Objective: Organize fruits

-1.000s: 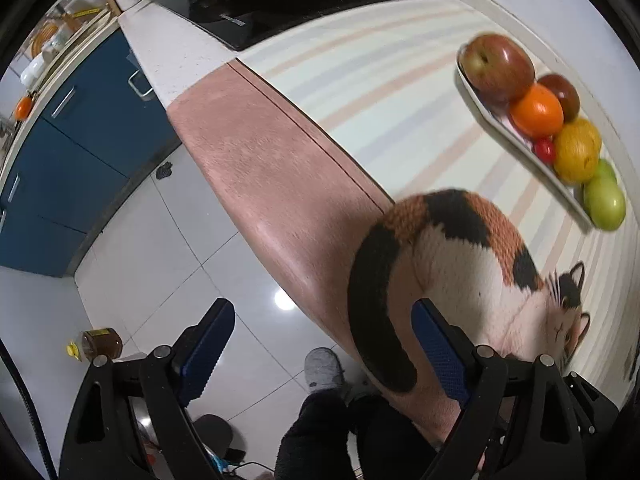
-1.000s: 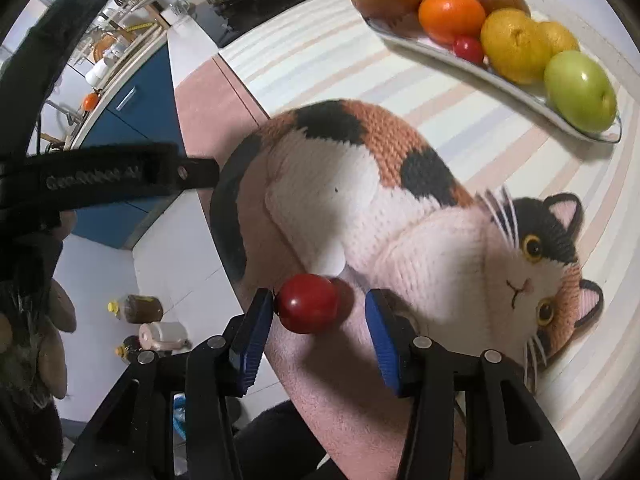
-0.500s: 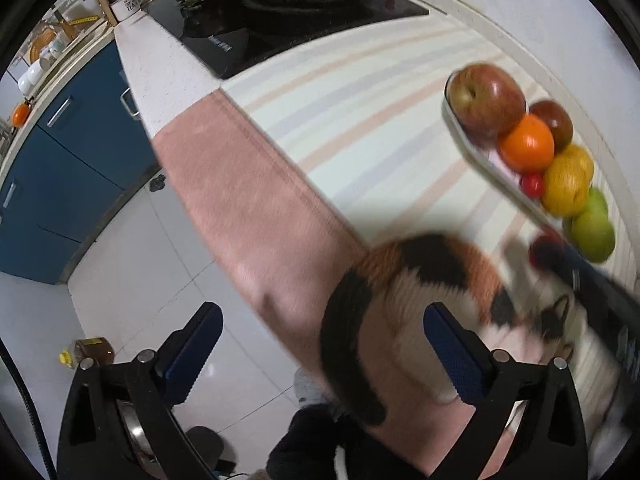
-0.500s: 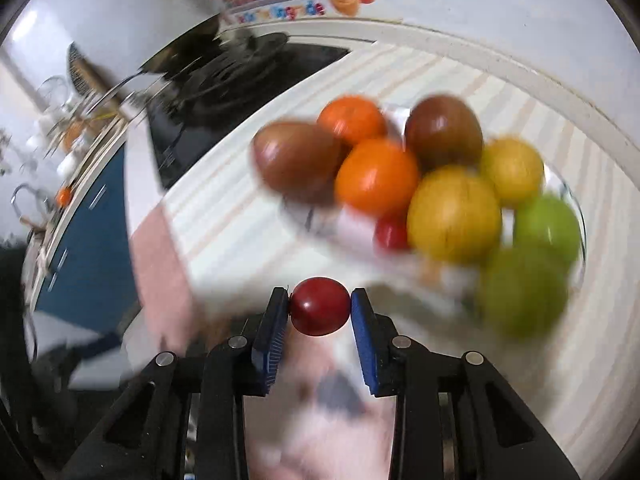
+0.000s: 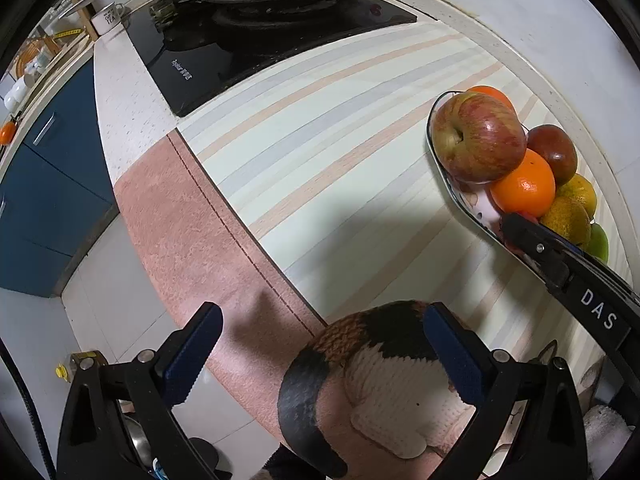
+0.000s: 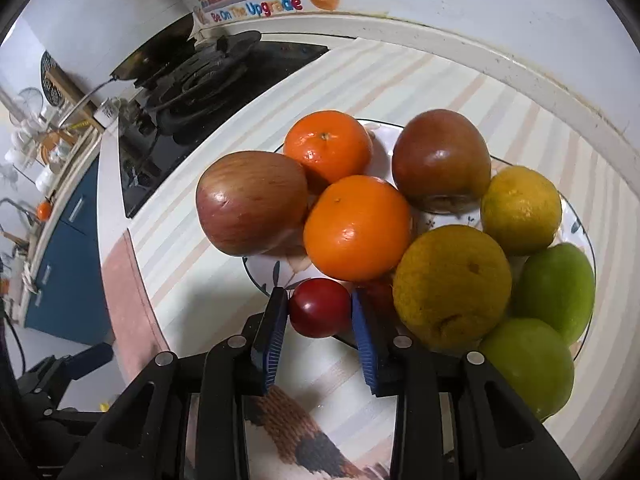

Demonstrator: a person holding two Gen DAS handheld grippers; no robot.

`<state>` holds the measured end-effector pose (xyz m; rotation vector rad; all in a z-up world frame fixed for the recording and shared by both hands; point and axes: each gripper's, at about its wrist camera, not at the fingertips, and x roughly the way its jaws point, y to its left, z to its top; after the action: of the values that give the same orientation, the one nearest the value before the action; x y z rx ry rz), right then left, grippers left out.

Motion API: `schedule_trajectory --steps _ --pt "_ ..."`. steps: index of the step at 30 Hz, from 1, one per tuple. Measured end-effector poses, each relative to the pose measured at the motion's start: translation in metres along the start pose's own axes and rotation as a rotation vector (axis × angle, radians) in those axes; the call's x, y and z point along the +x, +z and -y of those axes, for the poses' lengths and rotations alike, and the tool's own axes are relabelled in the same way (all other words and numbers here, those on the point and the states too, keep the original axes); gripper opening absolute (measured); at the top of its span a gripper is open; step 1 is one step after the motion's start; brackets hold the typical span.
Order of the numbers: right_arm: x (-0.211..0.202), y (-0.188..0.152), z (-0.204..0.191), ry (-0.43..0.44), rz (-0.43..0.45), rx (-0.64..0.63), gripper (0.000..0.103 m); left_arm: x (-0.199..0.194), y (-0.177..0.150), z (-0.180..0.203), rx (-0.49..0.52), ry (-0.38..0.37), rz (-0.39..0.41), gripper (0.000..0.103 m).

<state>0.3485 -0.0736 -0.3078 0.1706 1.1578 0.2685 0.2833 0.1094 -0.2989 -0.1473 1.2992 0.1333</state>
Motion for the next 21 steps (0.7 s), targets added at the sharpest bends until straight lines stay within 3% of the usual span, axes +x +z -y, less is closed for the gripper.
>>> schedule_trajectory --steps 1,3,6,9,11,15,21 --pt "-0.002 0.0 0.001 0.0 0.005 0.01 0.039 0.0 0.001 0.0 0.001 0.0 -0.002 0.103" --pt "-0.009 -0.001 0.002 0.008 0.018 0.037 0.063 0.0 0.001 0.001 0.004 0.0 -0.003 0.103" --pt "-0.036 -0.002 0.004 0.035 0.071 0.078 0.083 -0.006 0.001 0.004 0.016 0.004 0.009 0.103" --pt "-0.075 -0.002 0.006 0.033 0.123 0.101 0.087 -0.018 0.0 0.006 0.029 0.003 0.023 0.103" --pt "-0.101 -0.005 0.007 -0.042 0.136 0.087 0.096 -0.031 -0.001 0.008 0.038 -0.002 0.041 0.103" --pt "-0.139 -0.02 0.015 -0.197 0.113 0.038 0.096 -0.063 -0.005 0.015 0.065 -0.01 0.079 0.103" --pt "-0.188 -0.052 0.044 -0.286 0.106 0.065 0.096 -0.117 -0.019 0.037 0.121 -0.037 0.149 0.103"
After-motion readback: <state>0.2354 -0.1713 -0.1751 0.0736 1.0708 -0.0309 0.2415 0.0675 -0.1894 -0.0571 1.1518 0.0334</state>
